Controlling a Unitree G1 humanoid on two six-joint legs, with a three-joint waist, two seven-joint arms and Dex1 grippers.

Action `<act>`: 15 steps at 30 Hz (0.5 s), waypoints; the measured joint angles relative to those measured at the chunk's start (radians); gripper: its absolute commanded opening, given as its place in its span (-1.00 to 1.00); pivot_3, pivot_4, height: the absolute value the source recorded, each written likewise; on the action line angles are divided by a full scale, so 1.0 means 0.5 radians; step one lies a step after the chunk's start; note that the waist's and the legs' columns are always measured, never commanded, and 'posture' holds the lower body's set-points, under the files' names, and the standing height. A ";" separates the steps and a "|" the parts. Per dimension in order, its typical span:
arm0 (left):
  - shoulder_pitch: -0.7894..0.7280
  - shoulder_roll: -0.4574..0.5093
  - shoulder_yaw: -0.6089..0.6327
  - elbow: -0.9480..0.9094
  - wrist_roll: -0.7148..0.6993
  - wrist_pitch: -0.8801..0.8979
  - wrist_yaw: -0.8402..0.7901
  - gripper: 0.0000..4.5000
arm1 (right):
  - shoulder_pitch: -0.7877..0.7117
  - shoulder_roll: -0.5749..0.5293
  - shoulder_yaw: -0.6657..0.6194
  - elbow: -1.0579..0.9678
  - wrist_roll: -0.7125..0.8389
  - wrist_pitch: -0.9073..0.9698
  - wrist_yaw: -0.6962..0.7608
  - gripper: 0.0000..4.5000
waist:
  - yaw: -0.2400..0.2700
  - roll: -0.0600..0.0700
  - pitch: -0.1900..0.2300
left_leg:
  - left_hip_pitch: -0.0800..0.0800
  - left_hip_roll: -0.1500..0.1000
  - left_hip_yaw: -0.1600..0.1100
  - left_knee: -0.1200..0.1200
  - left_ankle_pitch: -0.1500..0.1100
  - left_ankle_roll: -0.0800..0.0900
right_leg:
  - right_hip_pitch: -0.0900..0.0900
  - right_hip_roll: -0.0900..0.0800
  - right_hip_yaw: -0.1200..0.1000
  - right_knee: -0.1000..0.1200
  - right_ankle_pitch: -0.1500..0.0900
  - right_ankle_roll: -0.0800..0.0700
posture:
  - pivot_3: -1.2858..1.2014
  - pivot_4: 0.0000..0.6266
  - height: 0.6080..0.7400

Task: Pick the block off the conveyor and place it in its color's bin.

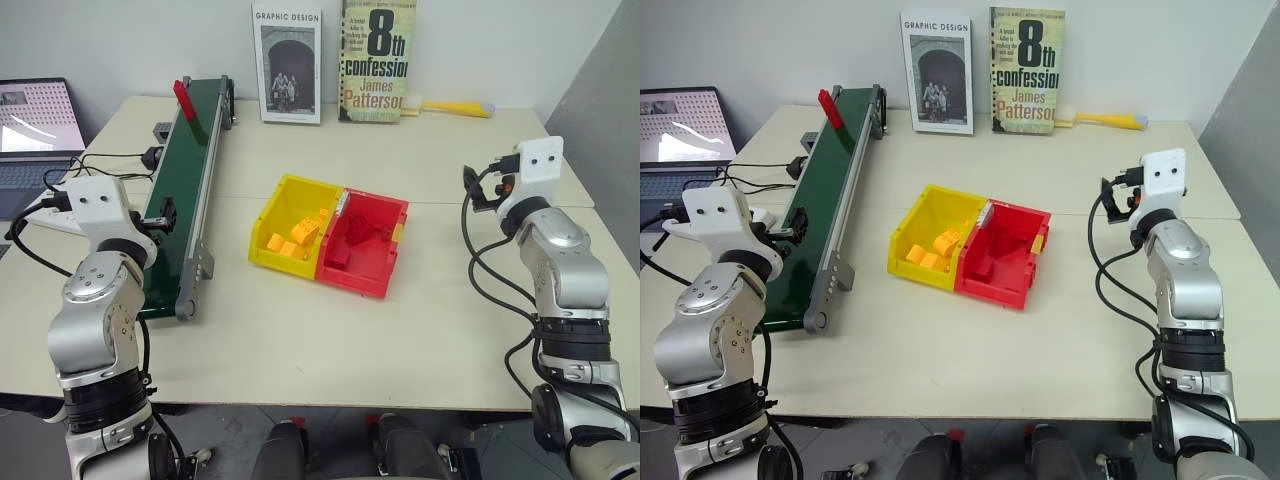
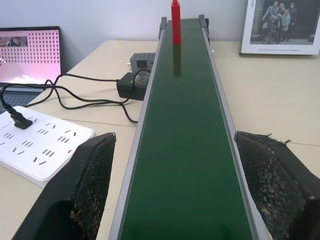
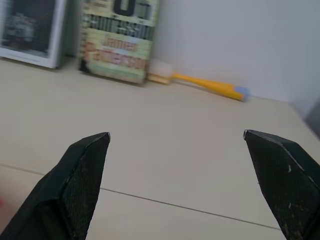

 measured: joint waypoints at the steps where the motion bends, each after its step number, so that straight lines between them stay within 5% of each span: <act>1: -0.002 -0.003 0.000 0.003 -0.002 -0.010 0.000 0.76 | -0.015 -0.015 0.013 -0.062 0.112 0.051 0.142 1.00 | 0.000 0.000 0.000 | 0.000 0.000 0.000 0.000 0.000 0.000 | 0.000 0.000 0.000 0.000 0.000 0.000 | 0.03 -0.52 1.00; 9: -0.056 -0.001 0.003 0.098 -0.012 -0.067 -0.004 0.76 | -0.137 -0.346 0.144 -0.423 0.699 0.435 0.925 1.00 | 0.002 0.000 0.000 | 0.000 0.000 -0.004 0.001 0.000 0.001 | 0.003 -0.001 -0.004 -0.002 0.000 0.000 | 0.03 -0.52 1.00; 15: -0.084 -0.001 0.009 0.151 -0.033 -0.089 -0.012 0.76 | -0.243 -0.410 0.174 -0.461 0.854 0.582 1.068 1.00 | 0.003 0.000 0.000 | 0.000 0.000 -0.005 0.001 0.000 0.001 | 0.003 -0.001 -0.004 -0.004 0.000 0.000 | 0.03 -0.52 1.00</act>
